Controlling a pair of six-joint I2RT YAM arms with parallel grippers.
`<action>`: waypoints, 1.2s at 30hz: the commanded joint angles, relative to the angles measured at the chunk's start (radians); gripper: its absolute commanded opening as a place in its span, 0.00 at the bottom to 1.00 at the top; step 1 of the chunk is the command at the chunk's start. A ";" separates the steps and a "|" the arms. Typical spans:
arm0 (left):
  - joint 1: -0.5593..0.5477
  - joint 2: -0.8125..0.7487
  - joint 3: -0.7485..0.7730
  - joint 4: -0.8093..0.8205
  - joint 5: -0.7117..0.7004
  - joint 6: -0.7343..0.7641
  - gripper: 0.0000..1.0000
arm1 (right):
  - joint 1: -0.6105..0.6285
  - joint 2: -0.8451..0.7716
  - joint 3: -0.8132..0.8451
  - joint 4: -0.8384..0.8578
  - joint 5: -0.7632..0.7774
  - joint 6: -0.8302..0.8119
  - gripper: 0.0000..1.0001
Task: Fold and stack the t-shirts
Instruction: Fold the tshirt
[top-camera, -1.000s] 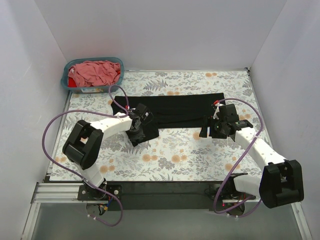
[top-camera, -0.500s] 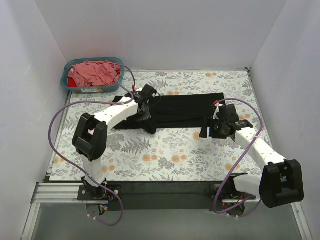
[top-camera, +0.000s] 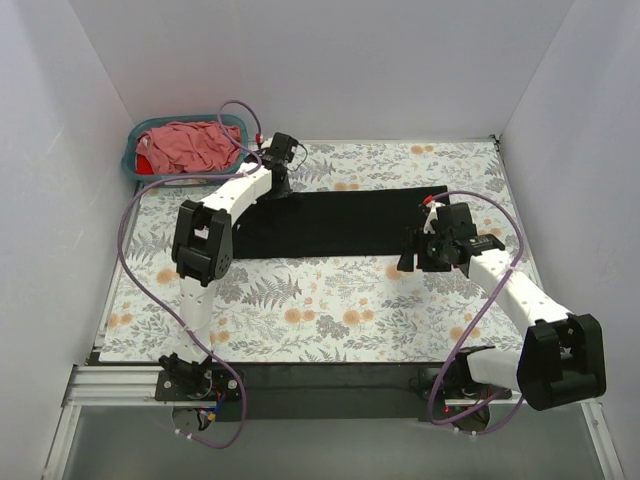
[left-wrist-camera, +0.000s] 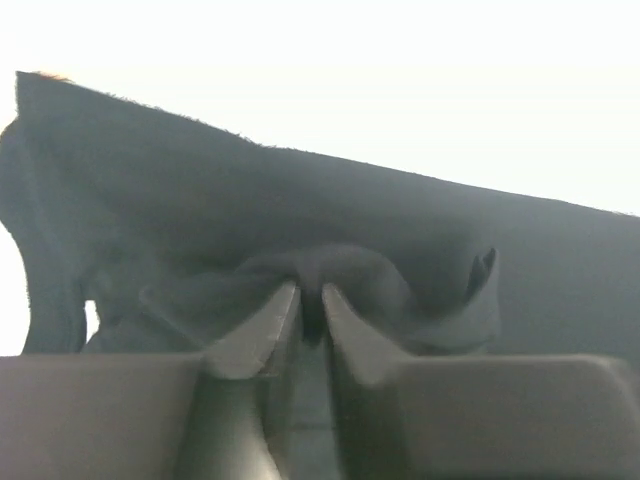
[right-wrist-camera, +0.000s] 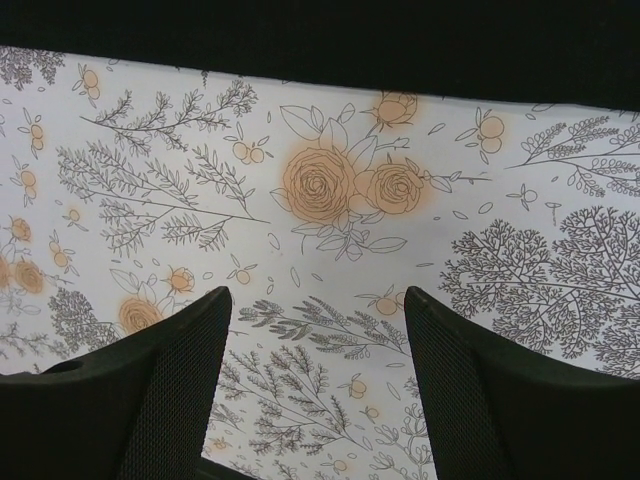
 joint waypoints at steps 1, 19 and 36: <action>-0.010 0.014 0.040 0.083 -0.003 0.061 0.20 | 0.003 0.029 0.061 0.004 0.009 -0.026 0.76; 0.134 -0.573 -0.570 0.087 0.070 -0.217 0.74 | -0.375 0.229 0.106 0.274 -0.140 0.179 0.65; 0.344 -0.593 -0.836 0.256 0.360 -0.254 0.76 | -0.438 0.415 0.056 0.553 -0.292 0.310 0.63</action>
